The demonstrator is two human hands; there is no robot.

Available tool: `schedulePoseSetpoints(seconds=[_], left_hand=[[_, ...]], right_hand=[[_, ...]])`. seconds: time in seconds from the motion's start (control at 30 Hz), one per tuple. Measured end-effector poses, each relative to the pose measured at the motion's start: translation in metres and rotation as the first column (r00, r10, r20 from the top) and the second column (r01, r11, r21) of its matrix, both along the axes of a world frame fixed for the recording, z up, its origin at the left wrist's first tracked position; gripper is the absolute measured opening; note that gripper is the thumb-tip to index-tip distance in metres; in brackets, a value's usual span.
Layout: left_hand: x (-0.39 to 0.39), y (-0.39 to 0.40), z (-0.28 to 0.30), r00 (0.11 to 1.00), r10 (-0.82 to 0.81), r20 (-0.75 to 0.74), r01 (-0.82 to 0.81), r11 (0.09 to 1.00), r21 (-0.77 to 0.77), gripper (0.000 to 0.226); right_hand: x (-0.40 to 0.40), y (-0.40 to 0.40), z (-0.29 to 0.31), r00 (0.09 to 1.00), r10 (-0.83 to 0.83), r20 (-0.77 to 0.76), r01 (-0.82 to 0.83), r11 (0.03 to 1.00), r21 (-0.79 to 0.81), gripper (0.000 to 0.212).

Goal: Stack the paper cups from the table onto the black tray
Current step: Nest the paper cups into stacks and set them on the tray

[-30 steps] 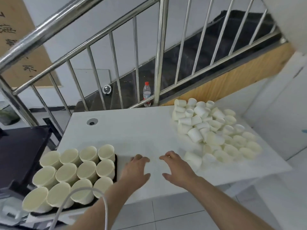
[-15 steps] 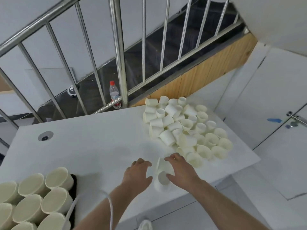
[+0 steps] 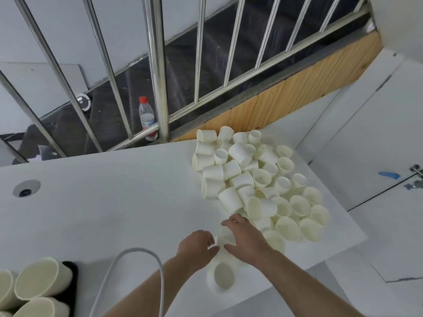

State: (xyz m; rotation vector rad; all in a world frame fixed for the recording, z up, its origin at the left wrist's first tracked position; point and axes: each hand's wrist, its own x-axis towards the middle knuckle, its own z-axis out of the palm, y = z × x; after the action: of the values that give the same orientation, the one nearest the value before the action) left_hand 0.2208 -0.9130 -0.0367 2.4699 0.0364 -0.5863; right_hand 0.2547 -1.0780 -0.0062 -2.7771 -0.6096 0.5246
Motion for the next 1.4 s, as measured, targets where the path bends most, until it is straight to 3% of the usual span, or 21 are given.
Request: schedulePoseSetpoints(seconds=[0.2, 0.37, 0.53, 0.77, 0.9, 1.07, 1.17, 1.4], left_hand=[[0.006, -0.012, -0.009, 0.995, 0.038, -0.091, -0.043, 0.997, -0.061, 0.021], [0.008, -0.009, -0.007, 0.993, 0.119, 0.015, -0.117, 0.991, -0.066, 0.012], [0.009, 0.003, 0.005, 0.971, 0.038, 0.235, -0.063, 0.993, 0.097, 0.021], [0.001, 0.01, 0.005, 0.969, -0.083, 0.235, 0.017, 0.963, 0.267, 0.03], [-0.002, 0.008, 0.007, 0.968, -0.071, 0.241, 0.002, 0.962, 0.273, 0.033], [-0.001, 0.003, 0.006, 0.954, -0.059, 0.294, -0.014, 0.971, 0.24, 0.058], [0.001, -0.001, 0.005, 0.97, -0.042, 0.239, -0.011, 0.976, 0.217, 0.07], [-0.005, 0.002, 0.006, 0.986, 0.012, 0.165, -0.051, 0.97, 0.238, 0.074]], right_hand=[[0.009, -0.003, -0.01, 0.998, 0.038, -0.058, -0.037, 0.999, 0.004, 0.066], [0.012, -0.006, -0.015, 0.996, 0.055, -0.075, -0.055, 0.998, 0.007, 0.063], [0.015, 0.0, -0.015, 0.995, 0.068, -0.074, -0.065, 0.997, 0.038, 0.064], [0.014, 0.006, -0.013, 0.993, 0.095, -0.075, -0.091, 0.994, 0.054, 0.062], [0.01, 0.003, -0.01, 0.992, 0.103, -0.077, -0.099, 0.993, 0.057, 0.058], [-0.001, -0.004, -0.001, 0.988, 0.128, -0.086, -0.122, 0.99, 0.072, 0.052], [-0.005, -0.008, 0.001, 0.981, 0.156, -0.117, -0.151, 0.987, 0.051, 0.056], [-0.014, -0.008, 0.003, 0.97, 0.199, -0.143, -0.196, 0.98, 0.039, 0.054]])
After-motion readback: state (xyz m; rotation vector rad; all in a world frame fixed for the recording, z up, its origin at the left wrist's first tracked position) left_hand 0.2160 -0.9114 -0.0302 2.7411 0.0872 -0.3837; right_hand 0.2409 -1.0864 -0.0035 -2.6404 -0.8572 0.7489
